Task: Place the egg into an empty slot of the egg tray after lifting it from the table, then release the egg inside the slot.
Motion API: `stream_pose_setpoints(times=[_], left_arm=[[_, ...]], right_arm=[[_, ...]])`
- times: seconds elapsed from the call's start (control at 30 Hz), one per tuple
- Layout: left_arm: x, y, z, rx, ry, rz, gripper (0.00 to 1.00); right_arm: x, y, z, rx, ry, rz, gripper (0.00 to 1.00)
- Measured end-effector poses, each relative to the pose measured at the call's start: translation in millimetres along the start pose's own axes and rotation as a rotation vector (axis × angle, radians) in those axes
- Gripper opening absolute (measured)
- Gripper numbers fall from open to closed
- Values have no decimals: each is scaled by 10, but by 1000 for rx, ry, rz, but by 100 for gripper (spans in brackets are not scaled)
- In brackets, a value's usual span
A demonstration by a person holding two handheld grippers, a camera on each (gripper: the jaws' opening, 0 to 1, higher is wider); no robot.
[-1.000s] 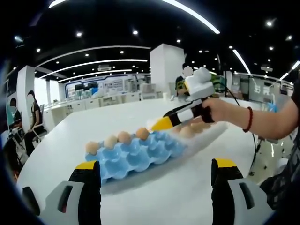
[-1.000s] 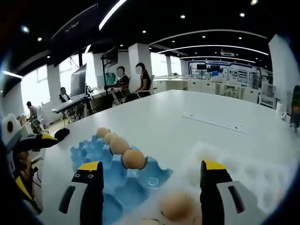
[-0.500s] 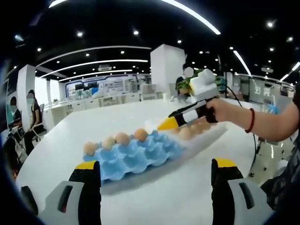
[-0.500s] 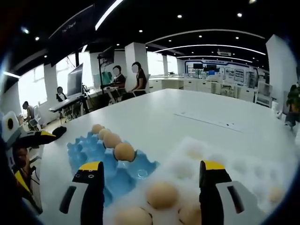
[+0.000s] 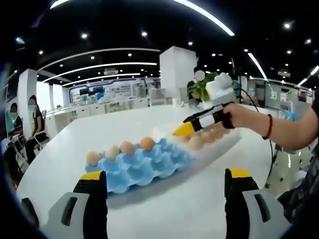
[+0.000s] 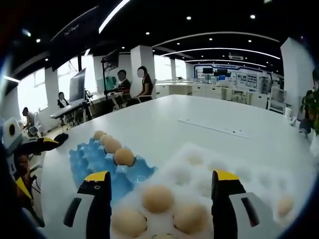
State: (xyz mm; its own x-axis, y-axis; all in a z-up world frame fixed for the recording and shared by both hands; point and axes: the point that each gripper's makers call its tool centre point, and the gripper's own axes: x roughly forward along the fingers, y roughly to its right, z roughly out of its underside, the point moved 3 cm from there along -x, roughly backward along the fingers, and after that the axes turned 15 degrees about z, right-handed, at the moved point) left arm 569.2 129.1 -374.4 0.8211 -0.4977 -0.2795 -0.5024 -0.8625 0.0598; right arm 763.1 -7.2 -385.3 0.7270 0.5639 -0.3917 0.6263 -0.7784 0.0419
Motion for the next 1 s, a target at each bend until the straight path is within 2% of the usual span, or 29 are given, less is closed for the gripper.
stream_pose_setpoints(times=[1.0], left_arm=[[88,-5,16,-4,-12,-3,99]], right_arm=[[-122,334,107,3,-15,49,83]])
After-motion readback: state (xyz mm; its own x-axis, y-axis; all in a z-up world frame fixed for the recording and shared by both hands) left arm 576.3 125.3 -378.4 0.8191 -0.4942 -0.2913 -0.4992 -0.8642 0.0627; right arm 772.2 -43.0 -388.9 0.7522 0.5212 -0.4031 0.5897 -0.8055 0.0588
